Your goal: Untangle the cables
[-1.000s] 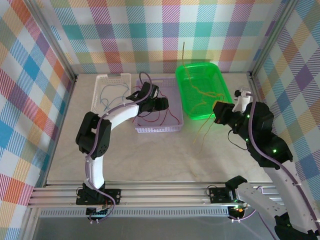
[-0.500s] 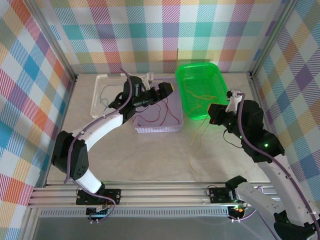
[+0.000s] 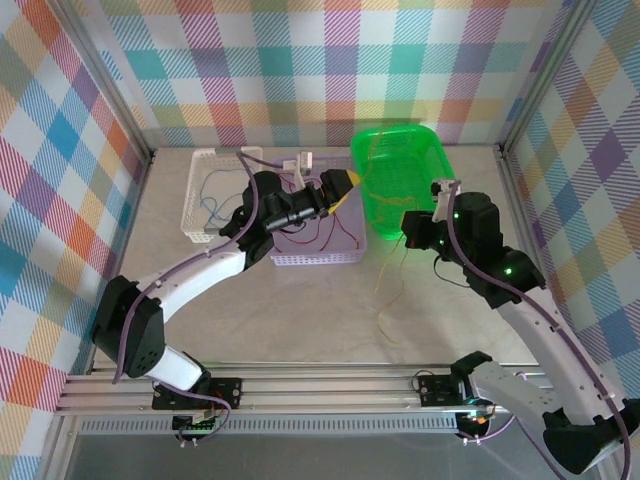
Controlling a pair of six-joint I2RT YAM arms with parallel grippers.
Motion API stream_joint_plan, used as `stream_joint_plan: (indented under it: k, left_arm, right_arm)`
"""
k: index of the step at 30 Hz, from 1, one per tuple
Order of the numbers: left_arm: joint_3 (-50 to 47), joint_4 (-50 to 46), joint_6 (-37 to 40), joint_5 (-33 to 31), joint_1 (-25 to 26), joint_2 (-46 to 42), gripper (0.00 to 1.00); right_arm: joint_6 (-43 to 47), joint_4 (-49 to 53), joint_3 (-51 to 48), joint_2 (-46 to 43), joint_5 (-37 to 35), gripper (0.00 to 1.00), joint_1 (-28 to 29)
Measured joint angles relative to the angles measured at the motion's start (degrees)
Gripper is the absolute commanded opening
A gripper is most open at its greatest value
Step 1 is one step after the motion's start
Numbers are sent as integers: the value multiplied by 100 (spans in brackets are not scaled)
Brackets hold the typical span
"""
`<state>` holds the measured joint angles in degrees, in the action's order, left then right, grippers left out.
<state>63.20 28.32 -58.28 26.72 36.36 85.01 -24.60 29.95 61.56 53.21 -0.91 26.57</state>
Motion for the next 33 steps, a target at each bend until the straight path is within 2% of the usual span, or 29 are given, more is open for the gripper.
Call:
stream_joint_plan:
  k: [7,12,20,23,25,27,33]
  left_arm:
    - [-297,776,-531,-63,39,-197,96]
    - [-313,879,-656,-33,118,-118,96]
    - [-28,-173,-83,-109,184,-118,95]
    - [162,-492,125,-173,184,-118,91]
    - [251,-651,247,-205,186,-118,85]
    - [310,-824,352,-236,190,-118,72]
    - [350,-1300,675,-387,225,-118,21]
  right_arm:
    - [2,-83,-20,33,55,0,-37]
    - [-13,-166,-52,125,247,0,-42]
    - [-17,-225,-83,140,621,0,-44]
    - [-17,-306,-90,157,785,0,-42]
    - [-15,-352,-90,181,879,0,-42]
    - [-17,-372,-94,214,960,0,-42]
    - [-17,-389,-101,275,1064,0,-44]
